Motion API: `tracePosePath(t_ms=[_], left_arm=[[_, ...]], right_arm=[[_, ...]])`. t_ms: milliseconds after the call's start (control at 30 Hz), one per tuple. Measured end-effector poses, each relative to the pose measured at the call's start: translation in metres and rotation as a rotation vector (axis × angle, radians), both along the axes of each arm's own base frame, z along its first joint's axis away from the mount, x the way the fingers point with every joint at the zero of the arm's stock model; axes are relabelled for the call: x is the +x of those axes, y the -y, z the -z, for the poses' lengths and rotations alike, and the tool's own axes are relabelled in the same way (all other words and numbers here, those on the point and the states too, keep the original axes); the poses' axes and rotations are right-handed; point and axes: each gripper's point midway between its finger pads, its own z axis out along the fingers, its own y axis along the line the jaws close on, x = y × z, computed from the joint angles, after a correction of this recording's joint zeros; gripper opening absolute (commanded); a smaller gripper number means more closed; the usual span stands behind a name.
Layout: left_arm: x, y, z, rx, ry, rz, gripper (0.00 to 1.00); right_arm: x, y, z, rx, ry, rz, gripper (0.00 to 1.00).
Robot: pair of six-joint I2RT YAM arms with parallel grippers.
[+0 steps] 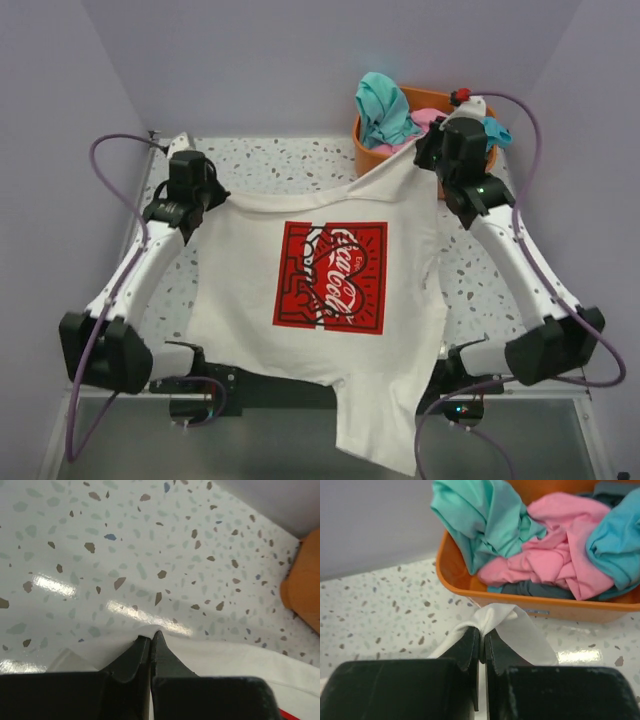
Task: Fold and stack the t-shirts
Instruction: Flatten the tshirt out, then fold the tshirt
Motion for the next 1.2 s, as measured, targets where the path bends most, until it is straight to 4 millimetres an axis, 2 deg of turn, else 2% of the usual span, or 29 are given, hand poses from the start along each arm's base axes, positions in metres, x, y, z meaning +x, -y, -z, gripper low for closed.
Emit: tracePosePath(t_ms=[67, 133, 233, 300, 367, 467, 567, 633, 800, 1033, 1200], left_arm=[[0.027, -0.003, 0.052, 0.015, -0.101, -0.012, 0.0], [0.056, -0.006, 0.099, 0.013, -0.171, -0.018, 0.0], [0.089, -0.01, 0.16, 0.007, -0.275, -0.018, 0.0], [0.108, -0.011, 0.193, -0.007, -0.324, -0.006, 0.0], [0.119, -0.011, 0.212, -0.019, -0.344, 0.006, 0.0], [0.124, -0.009, 0.215, -0.026, -0.336, 0.023, 0.0], [0.132, -0.006, 0.206, -0.029, -0.296, 0.04, 0.0], [0.132, -0.006, 0.201, -0.028, -0.286, 0.047, 0.0], [0.113, -0.008, 0.189, -0.018, -0.275, 0.057, 0.0], [0.089, -0.013, 0.16, -0.002, -0.252, 0.041, 0.0], [0.062, -0.017, 0.16, 0.007, -0.286, 0.031, 0.0]], right_arm=[[0.028, -0.001, 0.051, -0.011, -0.103, -0.008, 0.0], [0.05, 0.003, 0.085, -0.003, -0.167, -0.004, 0.0], [0.079, 0.008, 0.136, 0.017, -0.251, -0.006, 0.0], [0.088, 0.007, 0.165, 0.021, -0.308, -0.019, 0.0], [0.092, 0.003, 0.18, 0.023, -0.338, -0.035, 0.0], [0.091, -0.003, 0.181, 0.029, -0.343, -0.059, 0.0], [0.088, -0.004, 0.175, 0.039, -0.33, -0.058, 0.0], [0.079, -0.002, 0.173, 0.054, -0.33, -0.052, 0.0], [0.04, 0.003, 0.175, 0.084, -0.395, -0.03, 0.0], [-0.024, 0.016, 0.167, 0.101, -0.467, 0.001, 0.0], [-0.065, 0.024, 0.155, 0.098, -0.493, 0.008, 0.0]])
